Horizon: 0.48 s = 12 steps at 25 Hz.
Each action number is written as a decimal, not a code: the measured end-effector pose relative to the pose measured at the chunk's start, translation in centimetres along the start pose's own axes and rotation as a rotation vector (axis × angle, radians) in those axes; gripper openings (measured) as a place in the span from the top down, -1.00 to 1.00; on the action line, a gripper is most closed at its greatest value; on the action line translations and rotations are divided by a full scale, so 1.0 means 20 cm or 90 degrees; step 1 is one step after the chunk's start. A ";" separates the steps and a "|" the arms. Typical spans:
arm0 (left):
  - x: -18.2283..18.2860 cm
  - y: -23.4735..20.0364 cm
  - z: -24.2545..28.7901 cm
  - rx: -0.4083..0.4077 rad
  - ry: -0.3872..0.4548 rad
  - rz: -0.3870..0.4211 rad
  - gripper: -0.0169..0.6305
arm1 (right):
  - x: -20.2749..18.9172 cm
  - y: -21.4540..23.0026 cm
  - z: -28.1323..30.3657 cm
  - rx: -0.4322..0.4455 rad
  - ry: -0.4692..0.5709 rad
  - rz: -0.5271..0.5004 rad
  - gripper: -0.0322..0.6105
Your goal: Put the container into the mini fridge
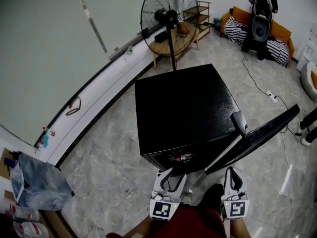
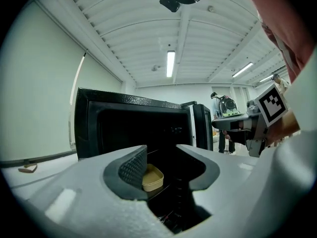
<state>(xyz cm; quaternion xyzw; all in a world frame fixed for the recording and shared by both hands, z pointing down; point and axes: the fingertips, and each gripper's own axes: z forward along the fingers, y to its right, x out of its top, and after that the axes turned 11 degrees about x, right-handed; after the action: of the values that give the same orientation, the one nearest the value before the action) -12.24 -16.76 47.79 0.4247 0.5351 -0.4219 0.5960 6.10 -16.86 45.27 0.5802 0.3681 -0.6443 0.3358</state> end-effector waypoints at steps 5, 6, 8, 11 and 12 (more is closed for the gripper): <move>0.01 0.00 0.00 0.011 0.005 -0.007 0.47 | -0.01 0.01 -0.01 0.002 0.003 -0.002 0.90; 0.01 0.00 0.00 0.012 0.004 -0.013 0.55 | -0.01 0.01 -0.02 0.002 0.002 -0.003 0.90; 0.01 0.01 -0.01 0.010 0.003 -0.020 0.68 | -0.01 0.00 -0.02 0.001 0.001 0.000 0.90; 0.01 0.02 -0.01 0.005 0.006 -0.013 0.75 | 0.00 0.00 -0.03 -0.001 0.000 0.005 0.90; 0.01 0.03 0.00 0.004 0.008 -0.008 0.82 | 0.00 0.01 -0.04 -0.003 -0.001 0.006 0.90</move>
<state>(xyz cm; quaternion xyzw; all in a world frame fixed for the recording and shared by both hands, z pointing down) -11.64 -16.51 47.54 0.4262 0.5402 -0.4243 0.5887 6.64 -16.28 45.30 0.5805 0.3665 -0.6422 0.3409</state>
